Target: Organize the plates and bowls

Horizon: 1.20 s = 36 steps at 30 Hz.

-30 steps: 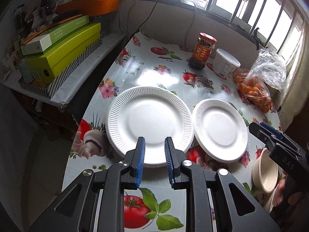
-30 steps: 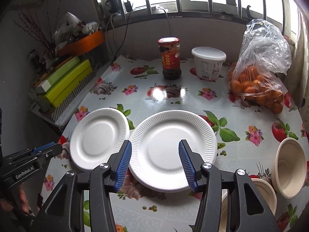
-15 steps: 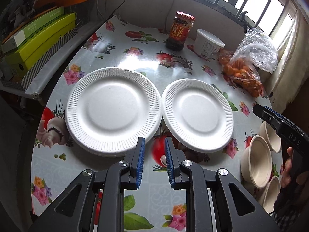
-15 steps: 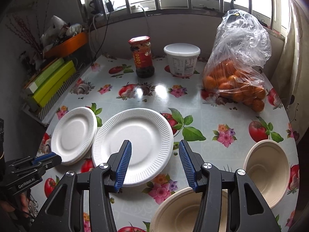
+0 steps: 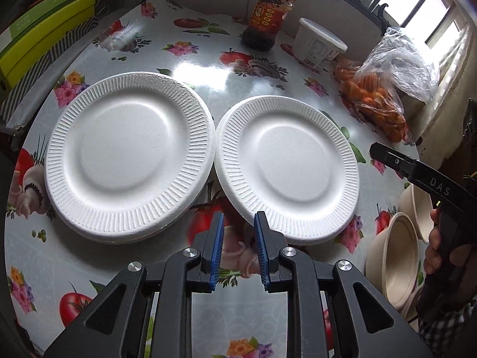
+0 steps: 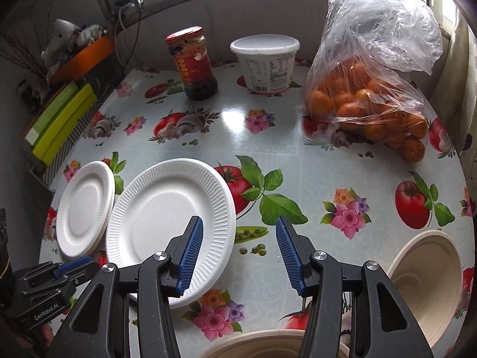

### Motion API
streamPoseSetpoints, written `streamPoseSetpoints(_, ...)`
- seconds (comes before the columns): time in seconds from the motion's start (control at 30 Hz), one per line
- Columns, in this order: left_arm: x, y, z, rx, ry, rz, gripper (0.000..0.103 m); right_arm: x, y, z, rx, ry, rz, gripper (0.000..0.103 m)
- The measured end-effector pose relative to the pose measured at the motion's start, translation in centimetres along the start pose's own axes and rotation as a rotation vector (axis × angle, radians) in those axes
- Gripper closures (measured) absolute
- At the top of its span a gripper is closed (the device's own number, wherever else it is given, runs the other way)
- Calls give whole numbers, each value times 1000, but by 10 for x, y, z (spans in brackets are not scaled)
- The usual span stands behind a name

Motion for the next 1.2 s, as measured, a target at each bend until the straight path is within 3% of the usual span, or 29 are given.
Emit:
streamPoseSetpoints(0.53, -8, -19, 0, 18, 36, 20, 82, -8, -36, -4, -54, -3, 59, 53)
streamPoseSetpoints(0.97, -11, -21, -2, 58, 62, 15, 82, -3, -42, -1, -68, 12, 86, 87)
streamPoseSetpoints(1.2, -14, -18, 2, 66, 85, -2, 82, -2, -43, -4, -71, 11, 94, 91)
Point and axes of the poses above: each gripper's, at about its wrist camera, not at the fingertips, and y roughly against the way its jaws point, z to its left, x to its underside, the point moved 3 cm from there along -y, roughly the way its jaws point
